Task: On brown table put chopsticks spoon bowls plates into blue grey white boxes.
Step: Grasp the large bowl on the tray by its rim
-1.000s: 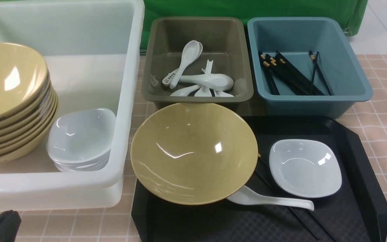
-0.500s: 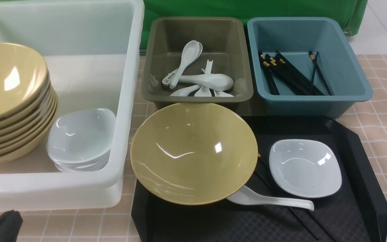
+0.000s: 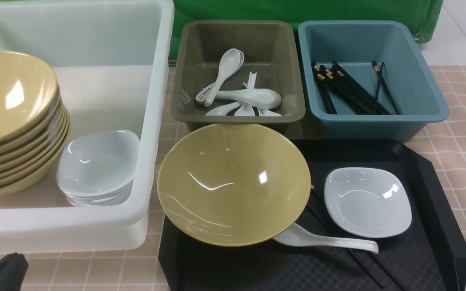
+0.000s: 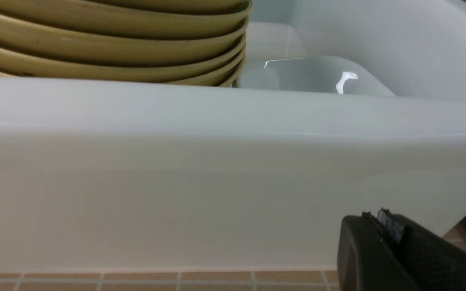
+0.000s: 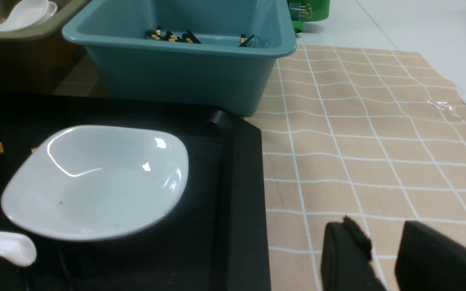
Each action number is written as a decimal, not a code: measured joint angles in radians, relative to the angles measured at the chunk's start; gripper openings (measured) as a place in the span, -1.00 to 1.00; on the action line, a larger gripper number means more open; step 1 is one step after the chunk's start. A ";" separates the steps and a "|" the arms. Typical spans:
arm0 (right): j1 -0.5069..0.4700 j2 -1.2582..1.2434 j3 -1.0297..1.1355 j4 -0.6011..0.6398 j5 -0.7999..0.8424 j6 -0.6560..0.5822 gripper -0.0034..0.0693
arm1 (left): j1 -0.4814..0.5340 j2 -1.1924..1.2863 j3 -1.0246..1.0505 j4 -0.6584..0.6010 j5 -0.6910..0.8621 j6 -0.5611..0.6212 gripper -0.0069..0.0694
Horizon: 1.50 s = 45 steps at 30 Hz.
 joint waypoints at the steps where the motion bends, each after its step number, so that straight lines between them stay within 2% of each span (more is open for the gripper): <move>1: 0.000 0.000 0.000 0.000 0.000 0.000 -0.26 | 0.000 0.000 0.000 0.000 0.000 0.000 -0.84; 8: 0.000 0.000 0.000 0.000 0.000 0.000 -0.26 | 0.000 0.000 0.000 0.015 -0.011 0.002 -0.84; 10: 0.000 0.000 0.000 0.000 0.000 0.000 -0.26 | 0.000 0.000 0.001 0.036 -0.053 0.003 -0.84; 12: 0.000 0.000 0.000 -0.005 -0.015 0.000 -0.26 | 0.000 0.000 0.001 0.045 -0.186 0.003 -0.84; 13: 0.000 0.000 0.000 -0.005 -0.018 0.000 -0.26 | 0.000 0.000 0.001 0.046 -0.186 0.003 -0.84; 14: 0.000 0.000 0.001 -0.008 -0.072 0.000 -0.26 | 0.000 0.000 0.001 0.049 -0.317 0.003 -0.84; 16: 0.000 0.000 0.002 -0.009 -0.191 0.000 -0.26 | 0.000 0.000 0.001 0.049 -0.453 0.004 -0.84; 17: 0.000 0.000 0.002 -0.009 -0.208 0.000 -0.26 | 0.000 0.000 0.001 0.049 -0.468 0.004 -0.84; 20: 0.000 0.000 0.002 -0.012 -0.541 0.006 -0.26 | 0.000 0.000 0.001 0.050 -0.728 0.007 -0.84; 22: 0.000 0.000 0.002 -0.012 -0.690 0.026 -0.26 | 0.000 0.000 0.001 0.052 -0.812 0.009 -0.84; 23: 0.000 0.000 0.002 -0.012 -0.764 0.069 -0.26 | 0.000 0.000 0.001 0.053 -0.890 0.014 -0.84; 24: 0.000 0.000 0.002 -0.013 -0.792 0.078 -0.26 | 0.000 0.000 0.001 0.053 -0.900 0.014 -0.84; 26: 0.000 0.000 0.002 -0.013 -0.929 0.217 -0.26 | 0.000 0.000 0.001 0.048 -0.999 0.013 -0.84; 29: 0.000 -0.001 0.002 -0.013 -1.001 0.367 -0.26 | 0.000 0.000 0.001 0.041 -1.093 -0.042 -0.84; 32: 0.000 -0.001 -0.004 -0.013 -0.976 0.408 -0.28 | 0.000 -0.001 -0.053 0.033 -1.026 -0.125 -0.84; 34: 0.000 0.001 -0.063 -0.013 -0.878 0.419 -0.37 | 0.000 0.022 -0.194 0.006 -0.846 -0.184 -0.84; 35: 0.000 0.003 -0.070 -0.013 -0.869 0.419 -0.38 | 0.000 0.027 -0.194 0.006 -0.828 -0.187 -0.84; 36: 0.000 0.017 -0.125 -0.013 -0.796 0.422 -0.48 | 0.000 0.076 -0.318 -0.016 -0.690 -0.189 -0.84; 38: 0.000 0.054 -0.200 -0.013 -0.715 0.422 -0.63 | 0.000 0.177 -0.459 -0.023 -0.568 -0.168 -0.84; 41: 0.000 0.128 -0.270 -0.018 -0.602 0.414 -0.78 | 0.000 0.340 -0.594 -0.024 -0.519 -0.125 -0.84; 43: 0.000 0.178 -0.296 -0.023 -0.525 0.410 -0.80 | -0.001 0.423 -0.638 -0.024 -0.515 -0.120 -0.84; 44: 0.001 0.251 -0.323 -0.024 -0.398 0.383 -0.80 | -0.008 0.526 -0.689 -0.024 -0.486 -0.126 -0.84; 45: 0.001 0.251 -0.323 -0.024 -0.382 0.379 -0.80 | -0.010 0.537 -0.695 -0.024 -0.479 -0.127 -0.84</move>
